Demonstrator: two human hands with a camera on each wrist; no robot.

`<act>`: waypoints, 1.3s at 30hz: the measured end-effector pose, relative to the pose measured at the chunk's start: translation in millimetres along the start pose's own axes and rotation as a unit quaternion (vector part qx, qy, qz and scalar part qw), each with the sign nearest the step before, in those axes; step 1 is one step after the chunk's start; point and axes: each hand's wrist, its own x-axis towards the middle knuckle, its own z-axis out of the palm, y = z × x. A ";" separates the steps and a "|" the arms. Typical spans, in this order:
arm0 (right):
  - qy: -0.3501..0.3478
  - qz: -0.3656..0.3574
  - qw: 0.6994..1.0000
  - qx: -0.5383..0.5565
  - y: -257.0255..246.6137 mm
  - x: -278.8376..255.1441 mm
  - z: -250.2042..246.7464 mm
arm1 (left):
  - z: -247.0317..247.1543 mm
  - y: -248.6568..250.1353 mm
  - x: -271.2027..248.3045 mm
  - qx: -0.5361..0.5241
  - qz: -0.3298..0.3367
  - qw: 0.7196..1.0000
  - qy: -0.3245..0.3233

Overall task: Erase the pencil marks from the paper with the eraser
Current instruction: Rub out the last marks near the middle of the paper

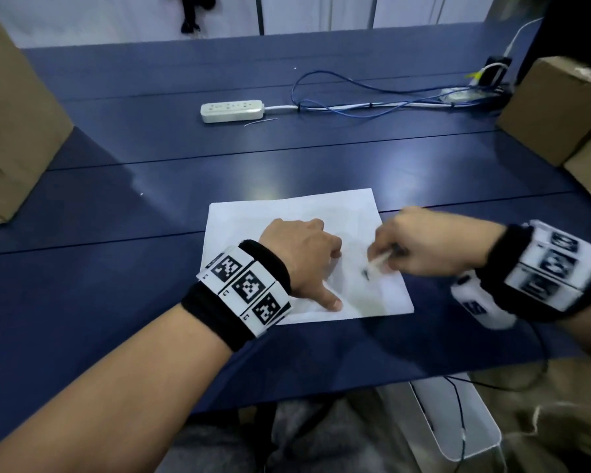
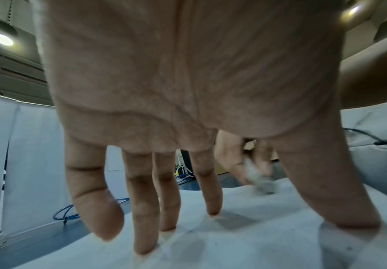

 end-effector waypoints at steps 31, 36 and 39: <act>0.021 0.013 1.000 -0.017 1.3 1.1 6.5 | 0.5 2.5 -4.1 -0.015 -0.011 1.000 0.010; 0.013 0.008 1.000 0.004 -4.9 -0.2 7.0 | 1.4 1.3 -3.5 -0.019 -0.008 1.000 0.010; 0.046 0.058 0.997 0.005 6.3 12.8 -2.6 | 0.7 1.7 -5.2 -0.025 -0.010 1.000 0.011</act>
